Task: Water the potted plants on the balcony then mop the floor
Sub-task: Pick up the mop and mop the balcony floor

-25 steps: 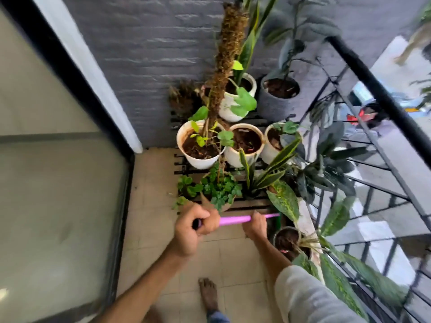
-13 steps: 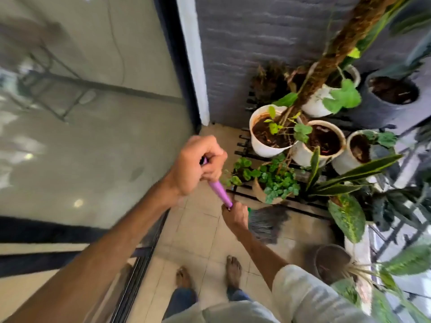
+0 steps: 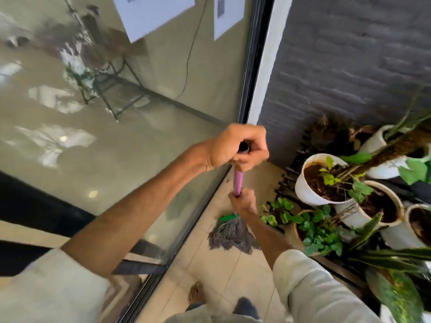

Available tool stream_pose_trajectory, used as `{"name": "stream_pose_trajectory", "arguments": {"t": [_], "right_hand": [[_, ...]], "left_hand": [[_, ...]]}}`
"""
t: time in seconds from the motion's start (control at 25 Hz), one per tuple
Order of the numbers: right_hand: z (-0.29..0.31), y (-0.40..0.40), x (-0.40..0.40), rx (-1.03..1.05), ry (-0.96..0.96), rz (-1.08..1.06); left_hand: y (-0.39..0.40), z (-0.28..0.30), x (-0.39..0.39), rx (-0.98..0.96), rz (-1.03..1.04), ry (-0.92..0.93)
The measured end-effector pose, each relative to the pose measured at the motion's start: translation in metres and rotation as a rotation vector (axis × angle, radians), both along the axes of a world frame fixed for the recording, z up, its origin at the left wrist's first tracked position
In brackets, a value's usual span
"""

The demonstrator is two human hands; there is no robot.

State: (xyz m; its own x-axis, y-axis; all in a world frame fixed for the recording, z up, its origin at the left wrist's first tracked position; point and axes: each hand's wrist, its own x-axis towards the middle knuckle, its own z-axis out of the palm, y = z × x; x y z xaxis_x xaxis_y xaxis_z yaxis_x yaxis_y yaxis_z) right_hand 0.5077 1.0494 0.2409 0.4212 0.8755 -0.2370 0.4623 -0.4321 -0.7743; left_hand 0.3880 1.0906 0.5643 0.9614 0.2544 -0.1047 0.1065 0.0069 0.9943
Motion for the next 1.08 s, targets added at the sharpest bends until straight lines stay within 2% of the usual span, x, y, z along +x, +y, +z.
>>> {"name": "stream_pose_trajectory", "arguments": {"t": [0.12, 0.28, 0.44, 0.64, 0.76, 0.84, 0.92, 1.08], "right_hand": [[0.034, 0.036, 0.019, 0.06, -0.084, -0.028], [0.031, 0.091, 0.066, 0.018, -0.146, -0.122], [0.017, 0.165, 0.132, -0.006, -0.077, -0.27], [0.043, 0.26, 0.21, -0.009, -0.001, -0.334], [0.037, 0.314, 0.264, -0.067, -0.046, -0.264], [0.038, 0.343, 0.296, -0.072, -0.103, -0.13], [0.069, 0.361, 0.314, -0.101, -0.155, 0.0], [0.097, 0.395, 0.351, -0.094, -0.005, 0.096]], "left_hand": [[0.051, 0.008, 0.006, -0.069, 0.024, -0.003], [0.103, 0.001, 0.052, 0.001, -0.082, -0.051], [0.162, 0.007, 0.126, 0.062, -0.151, -0.031], [0.257, 0.02, 0.219, 0.023, -0.105, -0.003], [0.316, 0.028, 0.271, 0.031, -0.078, 0.009], [0.351, 0.032, 0.296, -0.002, -0.061, 0.031], [0.382, 0.025, 0.321, -0.047, -0.063, 0.046], [0.433, -0.01, 0.364, 0.029, -0.065, 0.111]]}}
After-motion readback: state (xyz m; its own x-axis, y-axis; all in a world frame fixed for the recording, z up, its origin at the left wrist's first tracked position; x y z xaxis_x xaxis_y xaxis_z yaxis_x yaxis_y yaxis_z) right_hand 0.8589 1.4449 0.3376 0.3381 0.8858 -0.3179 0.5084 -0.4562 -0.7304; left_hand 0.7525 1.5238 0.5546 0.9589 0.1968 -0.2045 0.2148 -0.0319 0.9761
